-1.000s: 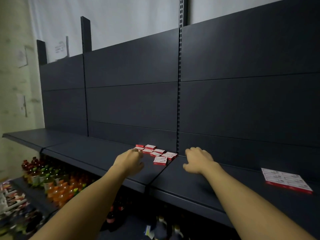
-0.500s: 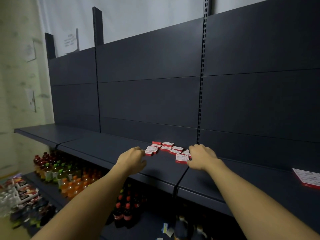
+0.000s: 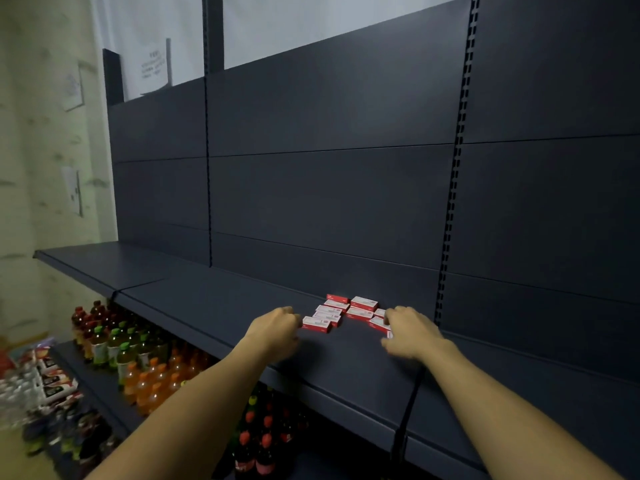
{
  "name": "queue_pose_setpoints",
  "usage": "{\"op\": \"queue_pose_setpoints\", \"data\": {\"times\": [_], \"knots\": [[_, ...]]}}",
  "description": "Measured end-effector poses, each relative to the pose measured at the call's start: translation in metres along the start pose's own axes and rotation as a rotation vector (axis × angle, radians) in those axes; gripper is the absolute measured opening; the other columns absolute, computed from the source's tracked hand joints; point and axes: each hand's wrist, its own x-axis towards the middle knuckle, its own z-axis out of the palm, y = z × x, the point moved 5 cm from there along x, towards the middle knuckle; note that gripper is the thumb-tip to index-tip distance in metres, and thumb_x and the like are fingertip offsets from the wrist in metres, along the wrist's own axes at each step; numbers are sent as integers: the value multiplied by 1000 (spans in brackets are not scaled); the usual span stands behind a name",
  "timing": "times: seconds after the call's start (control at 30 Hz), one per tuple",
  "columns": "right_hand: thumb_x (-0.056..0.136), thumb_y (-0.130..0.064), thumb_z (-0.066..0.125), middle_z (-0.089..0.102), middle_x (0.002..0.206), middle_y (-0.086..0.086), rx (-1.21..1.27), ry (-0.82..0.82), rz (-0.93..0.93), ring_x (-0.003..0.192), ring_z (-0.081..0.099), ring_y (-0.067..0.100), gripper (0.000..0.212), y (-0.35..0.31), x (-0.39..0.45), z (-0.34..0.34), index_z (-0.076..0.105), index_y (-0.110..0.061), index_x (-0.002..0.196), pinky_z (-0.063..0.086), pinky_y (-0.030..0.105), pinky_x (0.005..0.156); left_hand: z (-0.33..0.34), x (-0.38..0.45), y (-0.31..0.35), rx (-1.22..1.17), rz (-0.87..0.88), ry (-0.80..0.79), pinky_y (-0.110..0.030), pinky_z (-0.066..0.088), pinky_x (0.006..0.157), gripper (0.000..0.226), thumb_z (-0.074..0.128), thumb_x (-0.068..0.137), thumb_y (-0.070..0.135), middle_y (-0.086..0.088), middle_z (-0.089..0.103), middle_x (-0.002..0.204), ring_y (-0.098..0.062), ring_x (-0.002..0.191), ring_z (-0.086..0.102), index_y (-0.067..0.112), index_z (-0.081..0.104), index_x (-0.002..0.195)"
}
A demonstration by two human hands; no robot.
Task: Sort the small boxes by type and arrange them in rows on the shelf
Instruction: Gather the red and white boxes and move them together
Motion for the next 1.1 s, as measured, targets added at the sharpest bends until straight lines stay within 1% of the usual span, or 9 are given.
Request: {"op": "queue_pose_setpoints", "data": {"times": [0.13, 0.27, 0.4, 0.53, 0.63, 0.73, 0.9, 1.0, 1.1], "knots": [[85, -37, 62, 57, 123, 7, 64, 41, -31, 116, 53, 28, 42, -11, 38, 23, 57, -11, 118, 48, 38, 96, 9, 35, -18, -58, -14, 1, -39, 50, 97, 48, 63, 93, 43, -2, 54, 132, -23, 119, 56, 17, 57, 132], [86, -35, 63, 56, 127, 8, 102, 71, -54, 120, 52, 27, 45, -21, 68, 39, 57, -9, 122, 46, 36, 99, 19, 63, -23, -108, -2, 8, -38, 50, 95, 54, 67, 90, 48, -3, 54, 131, -22, 117, 55, 16, 56, 133], [84, -32, 64, 55, 122, 7, 159, 73, -73, 118, 51, 25, 39, -33, 91, 56, 58, -10, 117, 44, 34, 99, 37, 82, -31, -174, 9, -11, -38, 50, 94, 56, 72, 86, 47, -1, 53, 129, -21, 116, 55, 17, 55, 131], [84, -29, 63, 56, 122, 2, 226, 101, -78, 117, 49, 22, 39, -50, 104, 77, 59, -14, 119, 43, 33, 100, 57, 99, -44, -354, -20, -9, -35, 49, 97, 65, 81, 76, 47, 2, 54, 126, -17, 114, 54, 19, 55, 129], [84, -27, 61, 56, 118, 2, 261, 150, -58, 113, 49, 21, 34, -57, 111, 86, 59, -14, 116, 43, 33, 98, 70, 110, -50, -549, -6, -8, -28, 49, 95, 66, 88, 71, 41, 6, 59, 124, -11, 110, 57, 22, 59, 127], [83, -22, 63, 55, 117, 1, 311, 170, -20, 113, 48, 20, 33, -58, 116, 92, 59, -13, 115, 41, 32, 100, 80, 118, -55, -628, 68, -41, -20, 44, 93, 55, 86, 76, 32, 7, 65, 124, -8, 110, 59, 23, 63, 126], [81, -16, 60, 52, 114, -2, 332, 156, 2, 112, 46, 16, 33, -72, 125, 99, 58, -14, 114, 40, 27, 99, 79, 130, -73, -602, 181, -60, -20, 41, 94, 51, 81, 83, 21, 9, 64, 119, -6, 107, 55, 26, 64, 131], [80, -17, 62, 52, 114, -3, 320, 152, 17, 113, 46, 16, 36, -75, 130, 100, 58, -15, 116, 40, 27, 101, 78, 137, -88, -455, 246, -76, -21, 37, 92, 51, 75, 86, 28, 10, 51, 107, -10, 105, 50, 27, 61, 135], [83, -24, 65, 51, 117, -4, 286, 136, 35, 117, 45, 16, 39, -79, 134, 100, 57, -16, 120, 38, 27, 103, 79, 140, -104, -386, 262, -92, -21, 39, 85, 40, 73, 86, 35, 10, 51, 104, -10, 99, 52, 25, 67, 125]]}}
